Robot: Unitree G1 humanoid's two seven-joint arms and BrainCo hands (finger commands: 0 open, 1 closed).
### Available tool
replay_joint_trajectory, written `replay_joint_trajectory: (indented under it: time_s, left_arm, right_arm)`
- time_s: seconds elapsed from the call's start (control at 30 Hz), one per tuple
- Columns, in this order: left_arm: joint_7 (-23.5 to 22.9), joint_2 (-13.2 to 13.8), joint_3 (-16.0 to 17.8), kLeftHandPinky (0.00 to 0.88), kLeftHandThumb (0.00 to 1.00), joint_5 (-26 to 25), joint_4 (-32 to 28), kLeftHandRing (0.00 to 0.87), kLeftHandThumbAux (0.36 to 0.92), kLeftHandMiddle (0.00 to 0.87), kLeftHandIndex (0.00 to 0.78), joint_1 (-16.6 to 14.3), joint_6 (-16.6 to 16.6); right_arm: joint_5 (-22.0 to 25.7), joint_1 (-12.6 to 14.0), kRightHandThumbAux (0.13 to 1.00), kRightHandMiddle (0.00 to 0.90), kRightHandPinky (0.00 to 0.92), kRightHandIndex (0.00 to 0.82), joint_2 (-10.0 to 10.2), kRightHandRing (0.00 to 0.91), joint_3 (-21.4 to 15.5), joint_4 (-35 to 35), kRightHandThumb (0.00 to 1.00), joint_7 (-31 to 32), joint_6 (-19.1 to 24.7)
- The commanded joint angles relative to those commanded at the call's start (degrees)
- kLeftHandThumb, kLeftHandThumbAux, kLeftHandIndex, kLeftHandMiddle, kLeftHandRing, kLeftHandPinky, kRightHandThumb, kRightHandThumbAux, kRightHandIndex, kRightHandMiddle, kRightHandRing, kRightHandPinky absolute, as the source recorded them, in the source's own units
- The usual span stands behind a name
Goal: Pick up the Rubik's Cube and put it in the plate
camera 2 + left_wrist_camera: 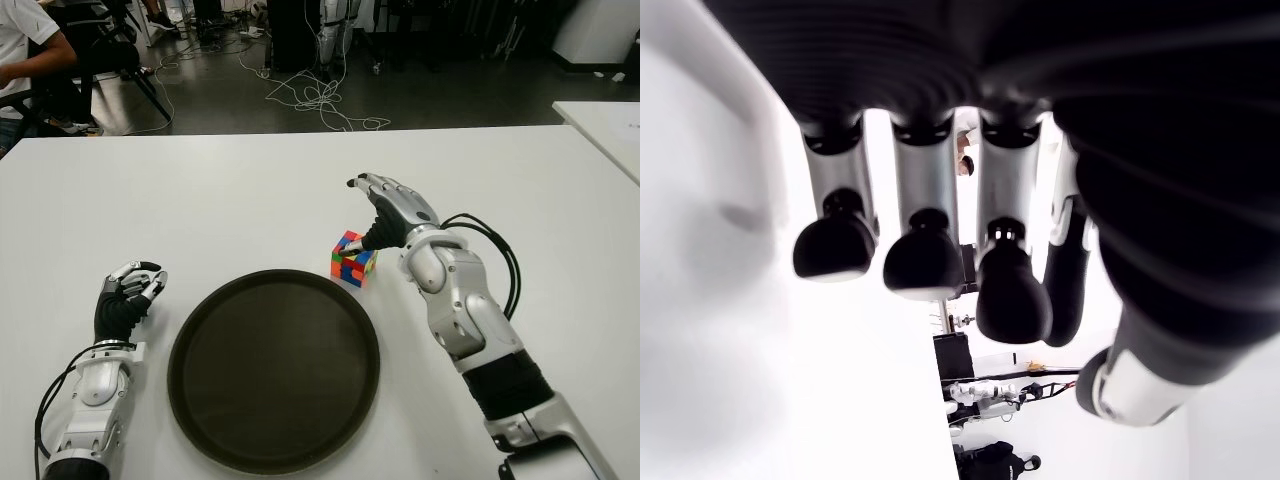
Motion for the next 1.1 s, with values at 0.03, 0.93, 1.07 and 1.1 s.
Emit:
replay_joint_trajectory:
  time_s: [0.03,0.93,1.07,1.1]
  left_arm:
    - [0.0,0.0,0.0,0.825,0.701,-0.1,0.0,0.837,0.708,0.815,0.442,0.0,0.1]
    - [1.1,-0.2,-0.2,0.809,0.703,0.3,-1.3,0.827,0.708,0.804,0.442,0.2,2.6]
    - [1.3,-0.2,-0.3,0.812,0.703,0.5,-2.0,0.829,0.708,0.805,0.442,0.4,3.3]
    - [1.4,-0.2,-0.4,0.813,0.703,0.6,-2.2,0.829,0.708,0.805,0.442,0.4,3.4]
  right_arm:
    - [-0.2,-0.2,0.75,0.0,0.0,0.0,0.0,0.0,0.2,0.3,0.0,0.1,0.2]
    - [-1.4,-1.3,0.785,0.0,0.0,0.0,0.8,0.0,3.1,4.0,0.0,0.9,2.8]
    - [-1.6,-1.3,0.781,0.0,0.0,0.0,1.1,0.0,3.5,5.2,0.0,0.3,2.8]
    - [-1.6,-1.3,0.779,0.0,0.0,0.0,1.2,0.0,3.6,5.4,0.0,0.2,2.8]
